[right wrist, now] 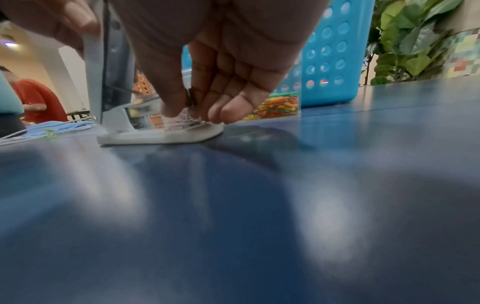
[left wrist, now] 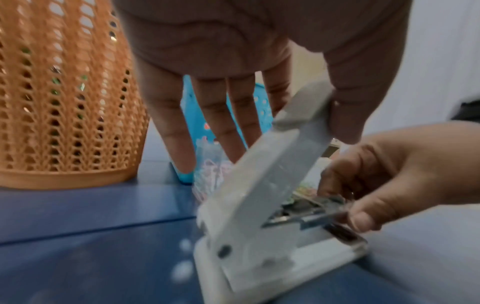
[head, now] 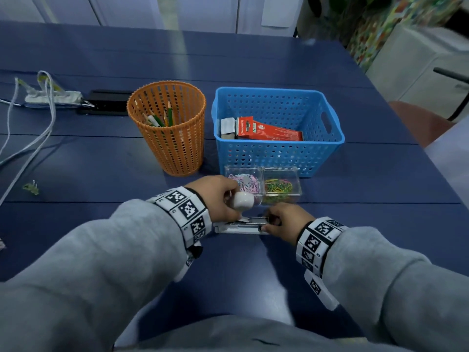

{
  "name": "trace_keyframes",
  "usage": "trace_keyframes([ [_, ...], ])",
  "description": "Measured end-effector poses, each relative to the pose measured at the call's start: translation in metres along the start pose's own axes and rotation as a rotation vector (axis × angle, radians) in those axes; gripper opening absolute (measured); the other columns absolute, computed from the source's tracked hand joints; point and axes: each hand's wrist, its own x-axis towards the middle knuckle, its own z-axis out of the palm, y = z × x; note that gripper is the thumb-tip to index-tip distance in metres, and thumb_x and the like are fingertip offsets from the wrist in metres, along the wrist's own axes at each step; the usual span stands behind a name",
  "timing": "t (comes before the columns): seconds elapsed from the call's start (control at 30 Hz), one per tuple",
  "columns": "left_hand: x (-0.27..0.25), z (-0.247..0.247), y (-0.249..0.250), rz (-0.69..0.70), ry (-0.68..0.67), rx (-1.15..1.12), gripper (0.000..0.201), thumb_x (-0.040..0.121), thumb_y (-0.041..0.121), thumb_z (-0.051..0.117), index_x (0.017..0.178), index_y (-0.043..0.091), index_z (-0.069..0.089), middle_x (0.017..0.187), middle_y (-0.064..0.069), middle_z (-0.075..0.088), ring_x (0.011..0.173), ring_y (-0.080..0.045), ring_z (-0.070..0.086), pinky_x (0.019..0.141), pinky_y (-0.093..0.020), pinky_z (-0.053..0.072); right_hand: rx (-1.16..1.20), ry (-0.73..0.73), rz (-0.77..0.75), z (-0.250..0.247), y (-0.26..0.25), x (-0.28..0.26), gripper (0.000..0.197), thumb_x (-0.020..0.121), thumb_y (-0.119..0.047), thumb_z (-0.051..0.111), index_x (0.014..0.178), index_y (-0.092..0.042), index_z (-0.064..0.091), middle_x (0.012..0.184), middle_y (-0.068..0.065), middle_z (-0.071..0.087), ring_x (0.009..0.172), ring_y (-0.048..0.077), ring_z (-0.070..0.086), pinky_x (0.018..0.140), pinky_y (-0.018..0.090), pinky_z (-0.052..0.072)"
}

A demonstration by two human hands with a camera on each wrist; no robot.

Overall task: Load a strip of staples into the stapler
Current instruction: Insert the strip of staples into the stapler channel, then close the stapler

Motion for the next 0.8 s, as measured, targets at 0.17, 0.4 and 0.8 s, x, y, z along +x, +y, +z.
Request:
trace_keyframes([
  [0.17, 0.014, 0.028, 0.011, 0.011, -0.027, 0.011, 0.033, 0.071, 0.035, 0.071, 0.098, 0.024, 0.055, 0.099, -0.003, 0.061, 0.092, -0.026, 0.057, 0.084, -0.036, 0.05, 0.042, 0.01, 0.024, 0.002, 0.001, 0.002, 0.032, 0.081, -0.029, 0.064, 0.105, -0.007, 0.061, 0.096, 0.01, 0.06, 0.097, 0.03, 0.059, 0.08, 0.032, 0.046],
  [0.4, 0.021, 0.055, 0.013, -0.009, -0.123, 0.083, 0.037, 0.08, 0.022, 0.063, 0.113, 0.022, 0.046, 0.116, -0.011, 0.059, 0.101, -0.032, 0.057, 0.081, -0.034, 0.045, 0.163, 0.071, 0.062, 0.012, 0.012, -0.003, 0.039, 0.077, -0.026, 0.07, 0.112, -0.013, 0.057, 0.113, 0.013, 0.061, 0.094, 0.024, 0.056, 0.076, 0.026, 0.04],
  [0.8, 0.024, 0.065, 0.011, -0.088, -0.17, 0.256, 0.046, 0.078, 0.023, 0.069, 0.117, 0.014, 0.047, 0.124, -0.012, 0.05, 0.117, -0.032, 0.047, 0.096, -0.043, 0.044, 0.247, 0.03, 0.077, 0.016, 0.017, -0.004, 0.049, 0.07, -0.046, 0.072, 0.106, -0.016, 0.057, 0.104, 0.002, 0.048, 0.087, 0.014, 0.049, 0.078, 0.025, 0.039],
])
